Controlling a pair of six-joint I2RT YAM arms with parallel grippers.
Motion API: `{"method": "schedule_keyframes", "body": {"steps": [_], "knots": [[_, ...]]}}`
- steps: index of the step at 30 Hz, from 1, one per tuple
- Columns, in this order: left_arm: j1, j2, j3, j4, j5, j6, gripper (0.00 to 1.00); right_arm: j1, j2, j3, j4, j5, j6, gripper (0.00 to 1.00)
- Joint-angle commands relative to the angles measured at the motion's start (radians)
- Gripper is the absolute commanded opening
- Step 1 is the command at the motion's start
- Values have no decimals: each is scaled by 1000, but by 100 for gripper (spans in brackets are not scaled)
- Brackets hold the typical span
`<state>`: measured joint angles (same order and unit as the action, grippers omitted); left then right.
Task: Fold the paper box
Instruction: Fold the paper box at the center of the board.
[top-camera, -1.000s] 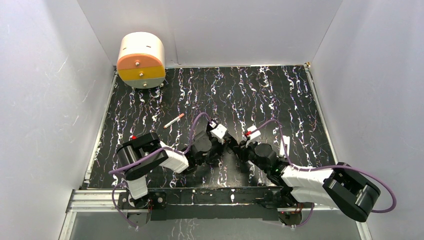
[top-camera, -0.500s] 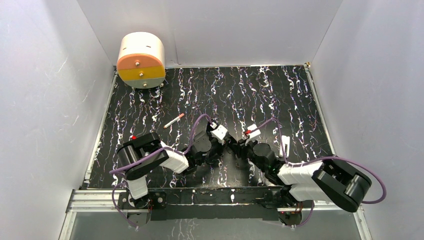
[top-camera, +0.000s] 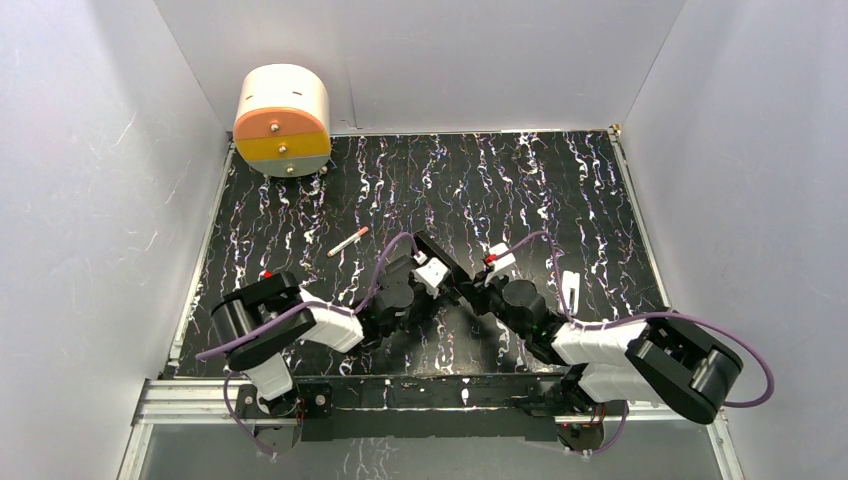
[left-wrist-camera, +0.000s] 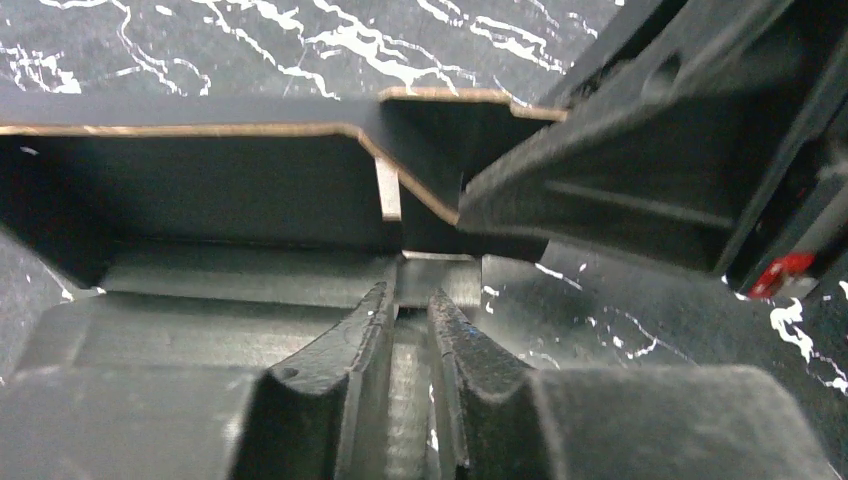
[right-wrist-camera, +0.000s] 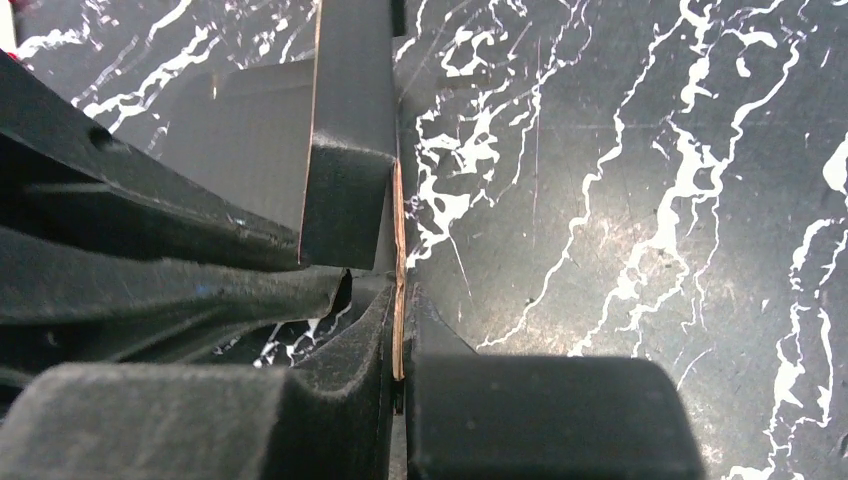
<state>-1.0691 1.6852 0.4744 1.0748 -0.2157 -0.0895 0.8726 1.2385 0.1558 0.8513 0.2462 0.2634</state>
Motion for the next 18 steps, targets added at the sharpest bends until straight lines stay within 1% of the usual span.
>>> {"method": "schedule_keyframes", "body": {"steps": [1,5,6,9,13,18], "knots": [[-3,-128,-8,-133,12,-6,21,1,-77,61,-74,16,36,9],[-7,-261,-27,-247,25,-13,35,2,-130,93,-191,16,70,8],[-12,-285,-31,-274,25,-6,36,2,-141,101,-218,17,80,7],[-35,-335,-43,-335,17,35,44,2,-166,123,-291,14,118,7],[-68,-336,-41,-351,-4,111,53,2,-176,161,-369,0,153,6],[-105,-303,-9,-351,-68,211,63,2,-188,186,-430,5,192,6]]}}
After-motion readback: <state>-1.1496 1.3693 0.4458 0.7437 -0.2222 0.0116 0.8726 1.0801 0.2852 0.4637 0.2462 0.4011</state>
